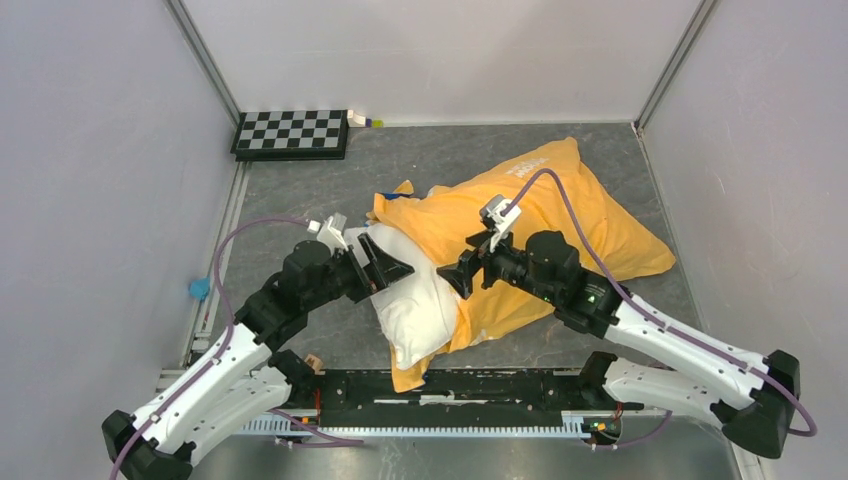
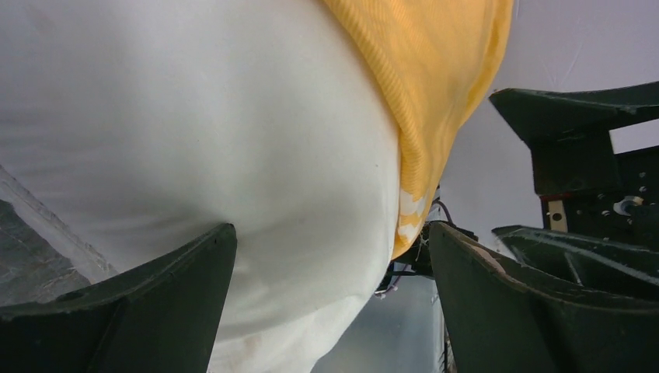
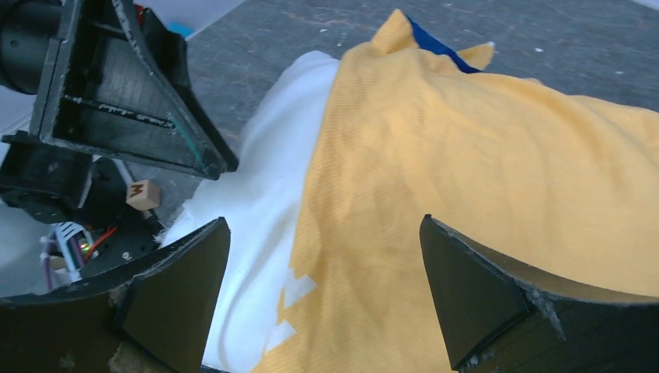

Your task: Remove the pillowcase from the pillow

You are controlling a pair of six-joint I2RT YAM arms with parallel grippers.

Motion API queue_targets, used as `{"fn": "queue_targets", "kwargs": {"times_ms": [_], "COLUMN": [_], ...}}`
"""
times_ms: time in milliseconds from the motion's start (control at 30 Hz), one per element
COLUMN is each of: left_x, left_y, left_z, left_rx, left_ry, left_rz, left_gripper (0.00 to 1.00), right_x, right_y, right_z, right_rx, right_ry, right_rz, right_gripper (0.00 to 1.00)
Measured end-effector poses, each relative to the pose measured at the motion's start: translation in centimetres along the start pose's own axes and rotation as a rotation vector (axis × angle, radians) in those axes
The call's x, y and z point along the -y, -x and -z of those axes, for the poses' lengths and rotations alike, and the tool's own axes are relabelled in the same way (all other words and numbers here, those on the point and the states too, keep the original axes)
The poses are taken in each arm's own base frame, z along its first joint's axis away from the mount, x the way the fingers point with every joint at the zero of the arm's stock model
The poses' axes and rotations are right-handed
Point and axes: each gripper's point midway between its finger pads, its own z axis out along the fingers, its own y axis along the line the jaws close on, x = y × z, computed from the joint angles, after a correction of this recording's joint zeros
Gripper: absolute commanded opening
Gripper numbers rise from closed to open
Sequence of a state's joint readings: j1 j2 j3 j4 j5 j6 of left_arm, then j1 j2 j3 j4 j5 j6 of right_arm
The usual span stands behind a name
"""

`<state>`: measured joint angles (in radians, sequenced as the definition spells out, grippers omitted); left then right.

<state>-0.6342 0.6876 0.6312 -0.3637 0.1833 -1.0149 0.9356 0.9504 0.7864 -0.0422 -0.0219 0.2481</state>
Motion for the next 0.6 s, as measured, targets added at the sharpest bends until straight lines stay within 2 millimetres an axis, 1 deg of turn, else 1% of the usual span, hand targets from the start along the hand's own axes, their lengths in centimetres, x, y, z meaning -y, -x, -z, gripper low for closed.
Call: {"fn": "queue_targets", "kwargs": {"times_ms": [167,267,367,433,533,600], "left_x": [-0.9,-1.0,-1.9,-2.9,-4.2,-5.4], "left_y": [-1.2,-1.8,-2.3,-2.2,-1.5,-1.1], "left_z": [-0.5,-1.0,-1.6,-1.6,-0.8,0.0], "left_rx": [-0.017,-0.030,-0.038,-0.024,0.020,0.052], "left_ry": [0.030,0.046,0.102,0.178,0.285,0.354], "left_rz": [-0.006,-0.020,-0.008,0.004,0.022,0.030], "left_gripper": [1.00,1.00,1.00,1.00,1.00,1.00], "right_x": [2.0,3.1,3.3,3.3,3.3,3.3], "right_y": [-0.2,-1.0,-2.3,-3.8,-5.7,-6.4], "right_z": [1.5,1.9,1.7,1.1,0.4,0.1], "right_rx": [-0.008,-0.041,-0.091,-0.149,-0.218,-0.246], "right_ry": [-0.110,-0.163,-0.168,-0.158,-0.152,-0.149], "right_rz": [0.028,0.044,0.057,0.064,0.078,0.089], "right_gripper": [0.98,0.98,0.98,0.98,0.98,0.98]}}
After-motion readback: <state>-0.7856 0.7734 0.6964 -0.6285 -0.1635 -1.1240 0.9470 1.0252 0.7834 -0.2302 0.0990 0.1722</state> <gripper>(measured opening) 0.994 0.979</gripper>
